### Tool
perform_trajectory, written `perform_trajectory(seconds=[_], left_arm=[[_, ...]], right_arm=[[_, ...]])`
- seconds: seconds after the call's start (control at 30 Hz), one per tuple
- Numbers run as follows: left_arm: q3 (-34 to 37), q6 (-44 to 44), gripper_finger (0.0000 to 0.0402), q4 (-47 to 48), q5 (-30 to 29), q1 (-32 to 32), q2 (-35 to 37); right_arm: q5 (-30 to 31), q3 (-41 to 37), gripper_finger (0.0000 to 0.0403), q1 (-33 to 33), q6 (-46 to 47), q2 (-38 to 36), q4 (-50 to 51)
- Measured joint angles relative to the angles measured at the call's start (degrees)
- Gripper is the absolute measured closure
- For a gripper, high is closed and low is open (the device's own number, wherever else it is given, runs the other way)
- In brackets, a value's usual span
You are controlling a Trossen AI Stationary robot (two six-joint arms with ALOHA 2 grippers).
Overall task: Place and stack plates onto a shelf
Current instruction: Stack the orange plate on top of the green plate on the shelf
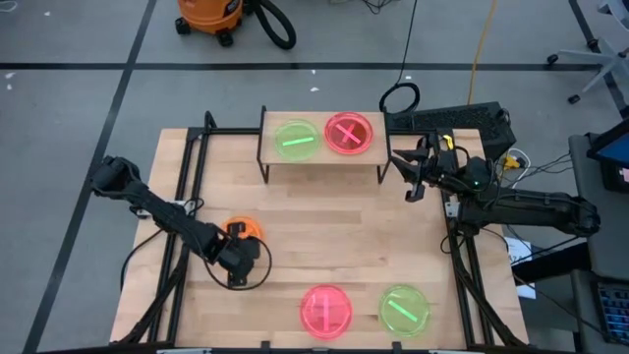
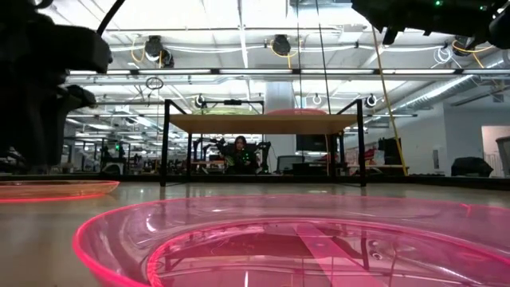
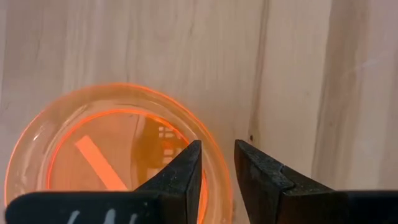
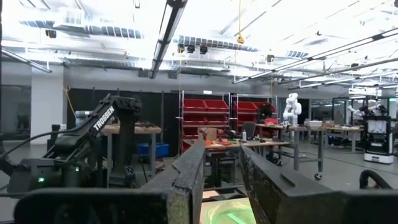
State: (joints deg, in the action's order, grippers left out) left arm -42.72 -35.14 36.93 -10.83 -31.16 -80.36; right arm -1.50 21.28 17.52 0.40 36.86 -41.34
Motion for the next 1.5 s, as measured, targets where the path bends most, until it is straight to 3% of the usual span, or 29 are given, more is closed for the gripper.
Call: perform_trajectory(seconds=[0.87, 1.17, 1.37, 1.5], left_arm=[[-1.05, -6.57, 0.0302, 0.78, 1.29, -0.26, -9.55], [-0.94, -5.65, 0.0392, 0.57, -1.73, -0.16, -9.70], [-2.32, -5.52, 0.0398, 1.95, -2.21, -0.15, -9.84], [-7.36, -2.76, 0.0399, 6.25, -1.85, -0.15, -9.90]], right_arm=[[-0.31, 0.09, 0.0316, -0.04, 3.46, 0.02, 2.80], [-1.73, 0.09, 0.0316, -0.04, 3.70, 0.02, 3.90], [-1.77, 0.09, 0.0316, -0.07, 4.85, 0.02, 4.41], [-1.77, 0.09, 0.0316, -0.07, 4.95, 0.02, 4.55]])
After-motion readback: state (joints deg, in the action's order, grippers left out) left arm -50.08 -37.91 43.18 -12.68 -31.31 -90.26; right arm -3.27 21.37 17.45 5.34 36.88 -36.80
